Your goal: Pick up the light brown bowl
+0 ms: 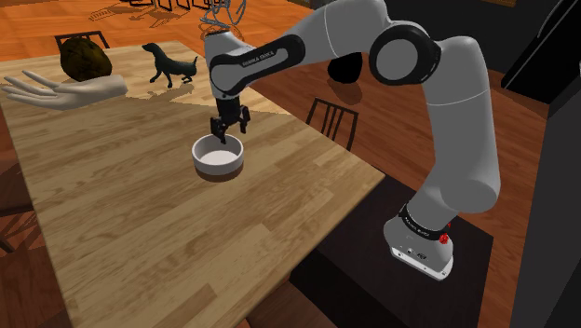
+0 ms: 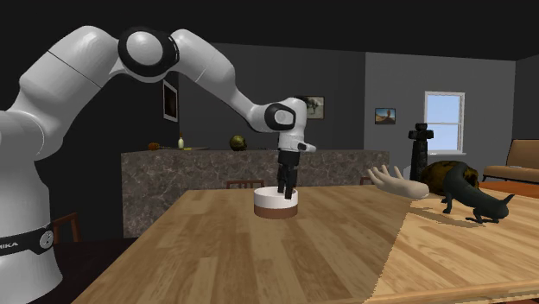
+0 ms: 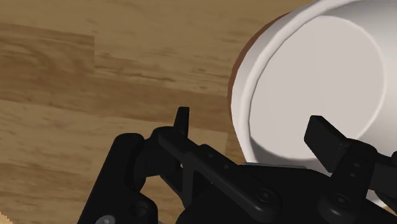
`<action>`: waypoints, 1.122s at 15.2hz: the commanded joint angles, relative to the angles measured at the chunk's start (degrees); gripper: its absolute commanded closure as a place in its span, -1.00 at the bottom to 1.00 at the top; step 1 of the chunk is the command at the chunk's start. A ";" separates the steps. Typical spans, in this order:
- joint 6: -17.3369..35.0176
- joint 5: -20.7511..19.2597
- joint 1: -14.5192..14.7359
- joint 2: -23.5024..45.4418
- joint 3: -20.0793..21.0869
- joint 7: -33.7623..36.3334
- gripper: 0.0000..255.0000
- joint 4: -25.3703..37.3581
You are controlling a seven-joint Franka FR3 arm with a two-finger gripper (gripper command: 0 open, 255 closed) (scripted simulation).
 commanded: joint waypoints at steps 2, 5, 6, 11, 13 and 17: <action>1.72 -0.14 0.04 1.17 -0.11 0.02 -1.00 -0.53; 2.56 -0.22 0.07 1.81 -0.16 0.03 -1.00 -0.73; 2.57 -0.22 0.07 1.86 -0.16 0.03 1.00 -0.70; 2.54 -0.22 0.08 1.88 -0.16 0.03 1.00 -0.64; 2.55 -0.22 0.08 1.87 -0.16 0.04 1.00 -0.66; 1.48 -0.12 0.03 1.01 -0.10 0.01 1.00 -0.44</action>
